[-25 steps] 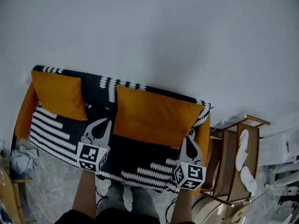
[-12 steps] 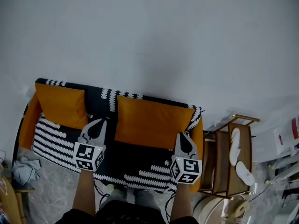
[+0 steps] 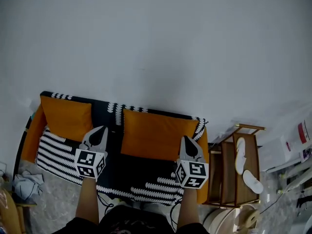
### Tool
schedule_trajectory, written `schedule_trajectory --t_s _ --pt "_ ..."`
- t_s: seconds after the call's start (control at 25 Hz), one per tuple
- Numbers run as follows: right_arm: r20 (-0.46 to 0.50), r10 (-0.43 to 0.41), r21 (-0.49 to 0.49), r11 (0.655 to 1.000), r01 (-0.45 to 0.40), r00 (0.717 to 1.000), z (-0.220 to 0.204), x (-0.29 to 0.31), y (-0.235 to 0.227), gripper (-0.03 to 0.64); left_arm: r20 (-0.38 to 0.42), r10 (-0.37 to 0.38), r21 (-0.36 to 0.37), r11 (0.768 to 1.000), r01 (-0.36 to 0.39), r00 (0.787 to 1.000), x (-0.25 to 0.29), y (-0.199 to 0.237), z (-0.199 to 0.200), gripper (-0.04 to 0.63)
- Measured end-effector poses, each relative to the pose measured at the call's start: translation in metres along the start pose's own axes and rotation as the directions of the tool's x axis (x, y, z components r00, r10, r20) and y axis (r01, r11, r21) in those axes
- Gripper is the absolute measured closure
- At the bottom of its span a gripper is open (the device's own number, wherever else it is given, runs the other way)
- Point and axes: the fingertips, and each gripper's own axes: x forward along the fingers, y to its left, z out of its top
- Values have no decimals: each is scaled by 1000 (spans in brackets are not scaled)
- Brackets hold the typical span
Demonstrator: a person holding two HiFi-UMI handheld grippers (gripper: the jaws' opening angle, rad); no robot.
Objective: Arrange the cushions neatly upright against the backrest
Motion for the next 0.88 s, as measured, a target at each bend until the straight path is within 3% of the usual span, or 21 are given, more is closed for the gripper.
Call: schedule_trajectory --t_s 0.6,0.88 --pt "32 -20 -38 999 21 999 33 -18 -5 609 42 6 49 999 -8 999 -17 0 47 597" --pt "45 -23 -34 999 24 999 39 -17 -7 609 41 -3 59 998 1 999 -15 -1 51 597"
